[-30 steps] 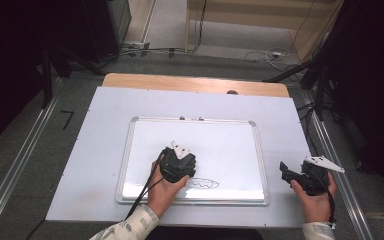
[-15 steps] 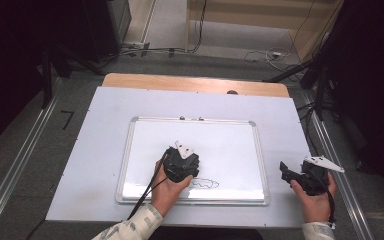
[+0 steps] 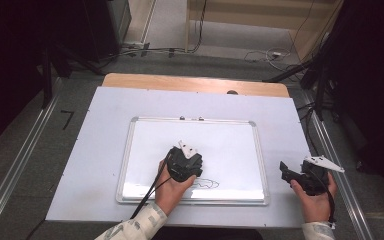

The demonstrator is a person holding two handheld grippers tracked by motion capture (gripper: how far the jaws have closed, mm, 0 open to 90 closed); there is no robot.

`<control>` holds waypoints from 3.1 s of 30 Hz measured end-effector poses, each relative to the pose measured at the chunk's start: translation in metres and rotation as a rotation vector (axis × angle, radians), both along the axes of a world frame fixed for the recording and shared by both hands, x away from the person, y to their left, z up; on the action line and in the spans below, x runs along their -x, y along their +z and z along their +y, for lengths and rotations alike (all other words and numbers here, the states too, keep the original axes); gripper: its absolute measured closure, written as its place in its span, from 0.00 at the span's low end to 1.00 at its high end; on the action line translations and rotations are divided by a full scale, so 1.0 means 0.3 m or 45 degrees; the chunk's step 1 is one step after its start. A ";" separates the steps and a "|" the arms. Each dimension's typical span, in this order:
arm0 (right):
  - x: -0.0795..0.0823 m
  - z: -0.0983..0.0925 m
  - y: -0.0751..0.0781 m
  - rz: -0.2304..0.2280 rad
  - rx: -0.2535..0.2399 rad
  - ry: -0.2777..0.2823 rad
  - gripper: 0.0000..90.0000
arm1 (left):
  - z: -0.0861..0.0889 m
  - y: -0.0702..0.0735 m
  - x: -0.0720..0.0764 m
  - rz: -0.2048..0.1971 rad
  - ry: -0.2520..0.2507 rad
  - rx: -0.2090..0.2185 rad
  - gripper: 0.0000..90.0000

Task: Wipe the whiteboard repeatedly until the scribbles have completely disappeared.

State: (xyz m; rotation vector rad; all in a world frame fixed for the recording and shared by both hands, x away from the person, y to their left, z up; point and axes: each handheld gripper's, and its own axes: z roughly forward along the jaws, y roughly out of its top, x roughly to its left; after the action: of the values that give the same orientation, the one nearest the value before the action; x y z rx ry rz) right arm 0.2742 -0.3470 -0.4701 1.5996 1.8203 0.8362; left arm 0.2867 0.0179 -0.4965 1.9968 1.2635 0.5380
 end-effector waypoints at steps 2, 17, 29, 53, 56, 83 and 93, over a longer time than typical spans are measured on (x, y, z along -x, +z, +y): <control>0.000 -0.001 0.001 -0.001 -0.001 0.003 0.19 | -0.006 0.000 0.000 0.000 0.002 0.000 0.45; 0.001 -0.003 0.003 -0.003 -0.010 -0.002 0.19 | -0.061 0.001 -0.005 0.001 -0.028 -0.009 0.45; 0.002 -0.003 0.004 -0.004 -0.012 -0.002 0.19 | -0.099 0.000 -0.008 0.001 -0.049 -0.008 0.45; 0.003 -0.003 0.006 -0.011 -0.006 0.002 0.20 | -0.192 0.002 -0.012 -0.002 -0.108 -0.038 0.45; 0.003 -0.003 0.007 -0.012 -0.008 0.004 0.20 | -0.205 0.001 -0.012 -0.008 -0.112 -0.032 0.45; 0.004 -0.006 0.008 -0.012 -0.016 0.002 0.20 | -0.320 0.002 -0.018 -0.011 -0.172 -0.043 0.45; 0.007 -0.009 0.011 -0.014 -0.019 -0.001 0.20 | -0.352 0.003 -0.030 -0.013 -0.181 -0.048 0.45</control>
State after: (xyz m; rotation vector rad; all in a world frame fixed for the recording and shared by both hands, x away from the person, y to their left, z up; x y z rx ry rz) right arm 0.2722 -0.3496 -0.4668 1.6020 1.8092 0.8589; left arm 0.2956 -0.0878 -0.4956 2.0936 1.1026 0.5056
